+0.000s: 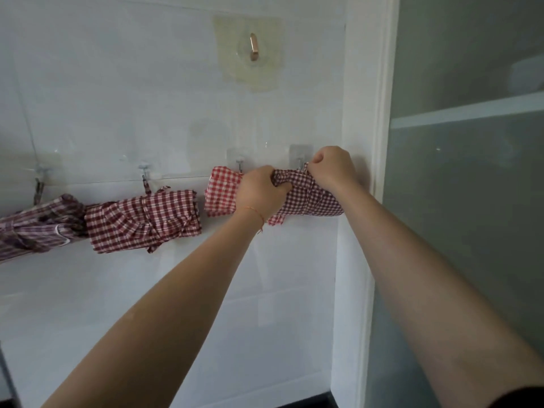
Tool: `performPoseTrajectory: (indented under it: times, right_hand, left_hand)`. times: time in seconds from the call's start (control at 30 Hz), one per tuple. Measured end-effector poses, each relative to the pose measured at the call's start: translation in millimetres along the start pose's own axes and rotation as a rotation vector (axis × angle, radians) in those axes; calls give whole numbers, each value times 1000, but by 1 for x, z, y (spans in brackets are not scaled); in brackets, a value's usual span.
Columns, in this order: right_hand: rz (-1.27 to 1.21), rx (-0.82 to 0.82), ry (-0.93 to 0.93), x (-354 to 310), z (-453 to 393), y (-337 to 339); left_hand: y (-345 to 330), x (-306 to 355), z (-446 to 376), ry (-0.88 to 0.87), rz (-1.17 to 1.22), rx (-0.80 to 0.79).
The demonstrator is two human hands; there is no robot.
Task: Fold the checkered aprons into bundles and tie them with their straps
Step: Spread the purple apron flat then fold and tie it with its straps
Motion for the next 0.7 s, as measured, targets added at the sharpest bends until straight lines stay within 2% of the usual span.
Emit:
performPoseTrajectory:
  times: [0.1,0.3,0.53,0.7]
  right_hand:
    - [21,10,13,0,-14,-3]
    - [-4,-79,70,-1,-33,-20]
    - [-7,-116,95,2,-32,-23]
    - [-63,-176,94,7,-19,-29]
  left_hand:
    - [-5,1,-14,52,-111,-30]
    - [-5,-2,-28,93,-216,-67]
    - [-9,-2,-18,-48,-242,-1]
    - [-8,-5,-20,-28,-256,-51]
Point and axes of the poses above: each hand's wrist, its own z-axis away from the middle knuckle, its own y-axis out of the back of the hand, x = y × z, the point moved 4 cm from there along -z, towards the middle knuckle, and after that the axes turned 7 degrees about z, right-handed, at the moved point
